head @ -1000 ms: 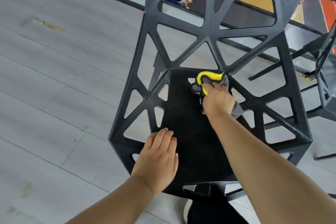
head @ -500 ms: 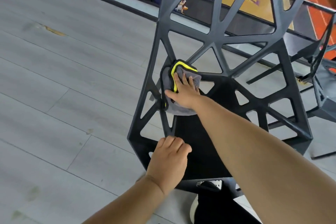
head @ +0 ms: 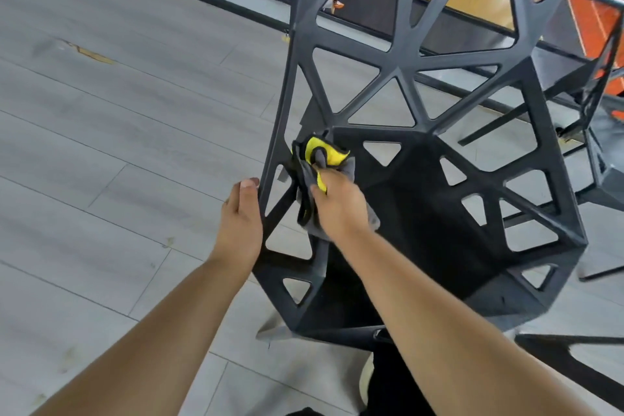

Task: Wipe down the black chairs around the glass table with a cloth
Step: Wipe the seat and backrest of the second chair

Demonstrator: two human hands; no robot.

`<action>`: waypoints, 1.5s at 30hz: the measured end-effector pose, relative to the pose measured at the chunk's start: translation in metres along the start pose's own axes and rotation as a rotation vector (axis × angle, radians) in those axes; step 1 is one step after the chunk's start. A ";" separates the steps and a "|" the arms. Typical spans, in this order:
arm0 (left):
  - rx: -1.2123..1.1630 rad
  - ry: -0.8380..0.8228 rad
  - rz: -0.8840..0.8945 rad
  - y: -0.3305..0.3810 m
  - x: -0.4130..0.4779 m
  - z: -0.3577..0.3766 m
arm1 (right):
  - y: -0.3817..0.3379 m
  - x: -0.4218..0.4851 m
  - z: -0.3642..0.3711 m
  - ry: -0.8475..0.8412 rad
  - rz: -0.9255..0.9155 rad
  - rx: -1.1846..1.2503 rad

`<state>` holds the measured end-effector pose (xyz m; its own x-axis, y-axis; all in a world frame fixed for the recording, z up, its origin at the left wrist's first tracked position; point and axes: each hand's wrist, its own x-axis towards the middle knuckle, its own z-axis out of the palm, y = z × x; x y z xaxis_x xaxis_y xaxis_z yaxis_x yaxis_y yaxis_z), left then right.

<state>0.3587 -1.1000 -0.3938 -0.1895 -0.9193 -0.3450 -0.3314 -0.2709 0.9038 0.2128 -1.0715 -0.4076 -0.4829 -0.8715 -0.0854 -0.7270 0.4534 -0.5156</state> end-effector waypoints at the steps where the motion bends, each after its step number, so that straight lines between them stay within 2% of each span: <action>1: -0.023 -0.025 -0.036 0.003 0.000 -0.001 | -0.003 -0.017 0.002 0.030 -0.053 -0.030; 5: -0.076 -0.130 -0.182 0.003 0.004 -0.006 | -0.018 -0.078 0.016 0.095 -0.325 -0.027; 7: -0.105 -0.241 -0.226 0.000 0.007 -0.011 | -0.019 -0.093 0.018 0.100 -0.381 -0.048; 10: -0.088 -0.254 -0.227 0.003 0.002 -0.011 | -0.008 -0.084 0.015 0.103 -0.443 -0.058; 15: -0.011 -0.138 -0.089 0.010 -0.005 -0.006 | 0.006 -0.033 0.014 0.112 -0.330 -0.047; 19: -0.026 -0.129 -0.063 0.007 -0.003 -0.001 | 0.015 -0.022 0.009 0.142 -0.403 -0.075; 21: -0.030 -0.127 -0.031 0.004 -0.001 -0.001 | 0.017 -0.013 0.002 0.069 -0.307 -0.096; 24: -0.002 -0.162 -0.004 -0.001 0.001 -0.001 | 0.012 0.019 -0.014 -0.073 -0.028 -0.144; 29: 0.037 -0.162 -0.018 -0.002 0.004 -0.002 | 0.000 0.010 -0.022 -0.118 0.030 -0.021; 32: 0.010 -0.149 0.010 -0.001 0.002 0.000 | -0.007 -0.011 -0.023 -0.147 0.053 -0.046; 34: 0.002 -0.063 -0.008 0.003 0.000 0.004 | -0.012 -0.033 -0.019 -0.122 0.021 0.015; 36: -0.023 -0.016 -0.062 0.007 0.000 0.006 | -0.019 -0.059 -0.007 -0.002 -0.138 0.050; 40: -0.250 -0.142 -0.079 0.005 0.001 0.006 | -0.018 -0.087 0.014 0.079 -0.258 0.064; 45: -0.167 -0.134 -0.072 0.004 0.003 0.006 | -0.005 -0.108 0.015 0.093 -0.357 -0.030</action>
<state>0.3509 -1.1023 -0.3933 -0.2953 -0.8527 -0.4309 -0.1933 -0.3884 0.9010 0.2758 -0.9827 -0.4090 -0.2373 -0.9557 0.1739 -0.8709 0.1301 -0.4739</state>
